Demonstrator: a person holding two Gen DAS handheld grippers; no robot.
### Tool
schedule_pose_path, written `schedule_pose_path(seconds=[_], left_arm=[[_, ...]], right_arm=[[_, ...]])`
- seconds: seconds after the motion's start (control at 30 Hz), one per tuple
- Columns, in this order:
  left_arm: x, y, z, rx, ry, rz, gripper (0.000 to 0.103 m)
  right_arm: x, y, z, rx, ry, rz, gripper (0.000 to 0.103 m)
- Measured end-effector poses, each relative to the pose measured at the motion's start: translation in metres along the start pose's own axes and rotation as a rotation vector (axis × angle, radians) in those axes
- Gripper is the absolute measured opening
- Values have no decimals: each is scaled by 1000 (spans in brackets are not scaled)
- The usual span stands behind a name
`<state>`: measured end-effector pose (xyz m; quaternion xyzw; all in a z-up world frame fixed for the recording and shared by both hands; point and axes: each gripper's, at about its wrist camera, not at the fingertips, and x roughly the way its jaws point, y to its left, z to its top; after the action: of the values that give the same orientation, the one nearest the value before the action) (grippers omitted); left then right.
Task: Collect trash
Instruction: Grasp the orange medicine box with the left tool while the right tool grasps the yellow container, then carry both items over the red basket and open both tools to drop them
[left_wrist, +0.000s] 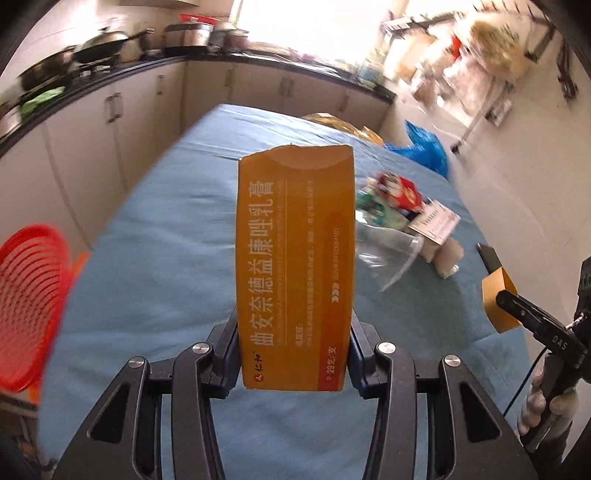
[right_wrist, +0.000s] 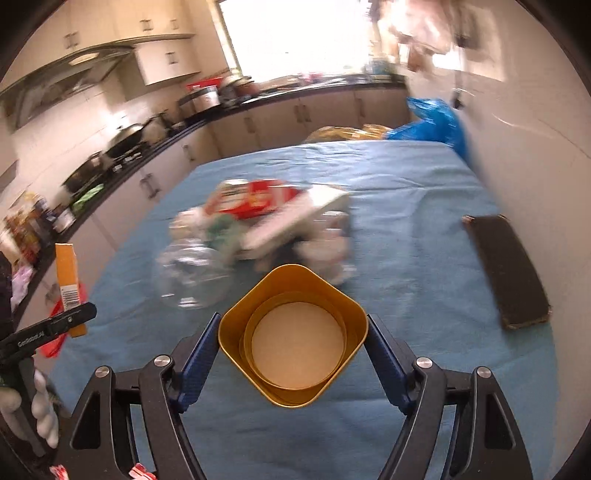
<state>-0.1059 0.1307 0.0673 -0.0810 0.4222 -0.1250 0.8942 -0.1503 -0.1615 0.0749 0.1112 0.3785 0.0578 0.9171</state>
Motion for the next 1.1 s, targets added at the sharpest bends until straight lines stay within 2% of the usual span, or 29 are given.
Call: schedule_pose_path(seconds=[0.1,0.23,0.37,0.43,0.6,0.8,0.87,1.1], left_arm=[[-30,38,-6,-44,-43,73,45],[-59,96,-11,-105,-95,231,45],[-70,164,-17,-200,-100,353,45],[-69,192,-18,-245,-89,380,45],[-57,247,-25,-352,-42,362,45],[-58,262,-34,-381,-53,332,48],[-62,264,-36,-391,-63,318,60],[-75,262,-41,-397,-99,315,67]], right_arm=[[6,41,2,-53,16,70,82],[30,112,5,-128,61,190,82],[63,187,6,-189,107,312,82],[81,228,8,-215,128,379,82],[127,310,10,-225,194,526,82],[170,375,5,-215,266,633,83],[179,387,4,-211,280,647,83],[182,380,7,-183,278,629,88]])
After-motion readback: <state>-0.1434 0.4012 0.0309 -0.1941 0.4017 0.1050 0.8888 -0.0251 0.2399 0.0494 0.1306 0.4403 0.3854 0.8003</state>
